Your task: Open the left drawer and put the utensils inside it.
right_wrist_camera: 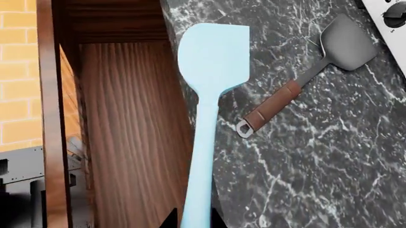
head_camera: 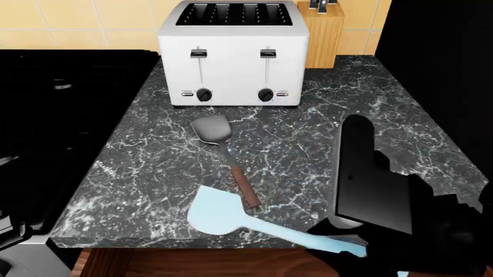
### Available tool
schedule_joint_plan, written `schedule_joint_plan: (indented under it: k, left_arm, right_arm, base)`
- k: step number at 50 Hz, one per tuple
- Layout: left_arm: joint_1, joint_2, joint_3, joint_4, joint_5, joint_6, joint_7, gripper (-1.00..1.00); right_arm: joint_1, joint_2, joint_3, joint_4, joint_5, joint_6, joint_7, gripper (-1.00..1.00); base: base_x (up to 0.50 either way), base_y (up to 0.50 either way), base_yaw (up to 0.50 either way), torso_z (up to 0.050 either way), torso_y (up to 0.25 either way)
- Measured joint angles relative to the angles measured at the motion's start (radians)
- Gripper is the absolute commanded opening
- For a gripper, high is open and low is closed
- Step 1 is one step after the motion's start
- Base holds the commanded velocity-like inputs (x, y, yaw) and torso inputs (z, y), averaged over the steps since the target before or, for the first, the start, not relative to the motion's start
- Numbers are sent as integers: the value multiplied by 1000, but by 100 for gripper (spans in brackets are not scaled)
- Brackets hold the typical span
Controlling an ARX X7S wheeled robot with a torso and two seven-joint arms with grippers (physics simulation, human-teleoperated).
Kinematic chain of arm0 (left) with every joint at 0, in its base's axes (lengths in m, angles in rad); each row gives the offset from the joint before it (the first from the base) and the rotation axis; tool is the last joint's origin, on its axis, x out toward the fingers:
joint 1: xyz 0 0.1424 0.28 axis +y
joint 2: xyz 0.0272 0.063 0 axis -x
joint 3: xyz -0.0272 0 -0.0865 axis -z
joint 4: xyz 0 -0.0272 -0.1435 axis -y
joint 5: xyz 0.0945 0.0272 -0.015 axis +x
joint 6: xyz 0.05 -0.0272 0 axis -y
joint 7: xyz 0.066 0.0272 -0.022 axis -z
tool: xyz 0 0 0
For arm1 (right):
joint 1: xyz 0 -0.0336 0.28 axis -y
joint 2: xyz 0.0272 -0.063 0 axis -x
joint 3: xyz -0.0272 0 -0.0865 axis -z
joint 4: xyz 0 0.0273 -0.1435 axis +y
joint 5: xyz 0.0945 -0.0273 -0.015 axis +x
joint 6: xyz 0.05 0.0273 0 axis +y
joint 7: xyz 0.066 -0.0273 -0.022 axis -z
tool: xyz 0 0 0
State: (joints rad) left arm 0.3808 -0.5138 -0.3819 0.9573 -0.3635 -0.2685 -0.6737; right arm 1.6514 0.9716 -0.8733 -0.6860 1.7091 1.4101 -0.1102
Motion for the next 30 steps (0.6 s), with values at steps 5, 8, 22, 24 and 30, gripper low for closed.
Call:
schedule_joint_plan:
  k: [5,8,22,24,30]
  left_arm:
    - [1,-2,0,0,-1,0,-2,100]
    - [2,-2,0,0,-1,1,-3,100]
    - [6,-5,-2,-1,-4,6,-7,100]
    - [7,-5,-3,-1,-4,7,-7,100]
    - [8,-6,-4,-1,-6,9,-9,100]
  right_arm:
    - [-1,-3,-2,-16,19,-14,8,-100]
    - [1,-8,-4,-25,33,-21,14,-100]
    - [0,-37,-12,-54,50,-45,18,-100]
    - [0,-42,-14,-57,50,-47,18,-100]
    - [3,-59,-21,-68,55,-50,19,-100]
  base:
    - [0,0,0,0,0]
    - [0,0,0,0,0]
    - [0,0,0,0,0]
    - [0,0,0,0,0]
    - [0,0,0,0,0]
